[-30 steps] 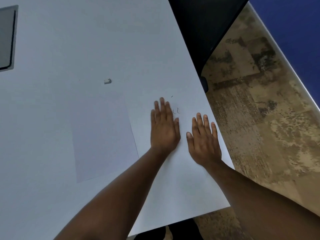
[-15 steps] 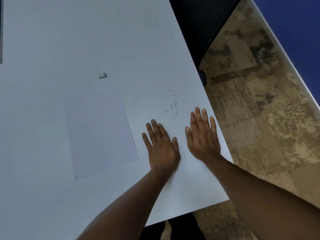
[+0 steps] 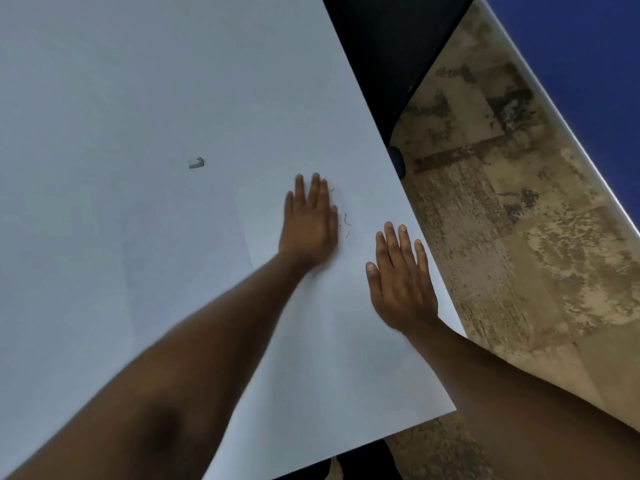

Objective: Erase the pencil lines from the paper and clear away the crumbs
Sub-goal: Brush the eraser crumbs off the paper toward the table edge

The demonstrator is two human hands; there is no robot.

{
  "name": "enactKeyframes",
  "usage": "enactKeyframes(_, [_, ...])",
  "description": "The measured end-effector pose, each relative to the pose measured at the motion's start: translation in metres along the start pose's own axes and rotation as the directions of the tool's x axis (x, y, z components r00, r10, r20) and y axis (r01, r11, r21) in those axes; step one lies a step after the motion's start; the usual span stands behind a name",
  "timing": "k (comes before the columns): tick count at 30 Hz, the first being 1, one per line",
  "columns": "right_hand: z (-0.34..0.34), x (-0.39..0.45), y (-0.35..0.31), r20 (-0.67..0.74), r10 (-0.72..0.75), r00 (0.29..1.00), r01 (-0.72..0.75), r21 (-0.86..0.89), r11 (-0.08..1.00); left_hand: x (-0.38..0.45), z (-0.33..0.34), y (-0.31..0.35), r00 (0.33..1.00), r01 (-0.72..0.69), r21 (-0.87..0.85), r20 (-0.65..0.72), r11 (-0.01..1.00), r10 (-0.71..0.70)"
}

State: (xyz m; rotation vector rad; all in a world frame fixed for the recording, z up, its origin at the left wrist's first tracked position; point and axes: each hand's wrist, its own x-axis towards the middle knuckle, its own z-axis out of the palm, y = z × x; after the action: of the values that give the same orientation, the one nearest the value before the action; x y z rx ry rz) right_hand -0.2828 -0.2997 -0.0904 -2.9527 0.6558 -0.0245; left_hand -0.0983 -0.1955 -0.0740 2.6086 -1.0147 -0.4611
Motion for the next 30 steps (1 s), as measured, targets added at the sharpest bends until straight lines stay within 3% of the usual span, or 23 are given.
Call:
enactKeyframes(5, [0.001, 0.000, 0.000, -0.006, 0.002, 1.000, -0.002, 0.021, 1.000, 0.031, -0.008, -0.034, 0.993, -0.090, 0.078, 0.081, 0.993, 0.084])
enactKeyframes(9, [-0.001, 0.000, 0.002, -0.004, 0.002, 1.000, -0.002, -0.003, 1.000, 0.011, 0.003, -0.031, 0.920, -0.375, 0.057, 0.140, 0.925, 0.365])
enactKeyframes(11, [-0.002, 0.000, 0.001, -0.004, -0.001, 1.000, 0.001, -0.005, 1.000, -0.004, 0.007, -0.024, 0.889, -0.440, -0.024, 0.129, 0.898, 0.439])
enactKeyframes(13, [-0.002, 0.000, 0.000, 0.002, -0.002, 1.000, 0.002, 0.000, 1.000, -0.018, 0.010, -0.018, 0.921, -0.385, -0.104, 0.024, 0.917, 0.389])
enactKeyframes(16, [-0.002, 0.000, 0.000, 0.013, 0.002, 1.000, -0.002, 0.006, 1.000, -0.027, 0.011, -0.014, 0.981, -0.182, -0.160, -0.094, 0.970, 0.168])
enactKeyframes(20, [-0.003, 0.001, 0.001, 0.010, -0.004, 1.000, 0.004, 0.005, 1.000, -0.027, 0.012, -0.013, 1.000, 0.022, 0.004, -0.017, 1.000, -0.022])
enactKeyframes(24, [-0.001, 0.000, 0.002, 0.005, -0.010, 1.000, 0.010, 0.005, 1.000, -0.045, 0.023, 0.007, 1.000, -0.011, 0.052, 0.029, 0.999, 0.010])
enactKeyframes(27, [0.000, 0.001, 0.003, 0.004, -0.009, 1.000, 0.009, 0.002, 1.000, -0.059, 0.027, 0.024, 0.995, -0.085, -0.056, 0.052, 0.995, 0.088])
enactKeyframes(30, [0.001, 0.002, 0.003, 0.012, -0.016, 1.000, 0.016, 0.000, 1.000, -0.063, 0.025, 0.029, 0.998, -0.062, -0.195, -0.030, 0.979, 0.058])
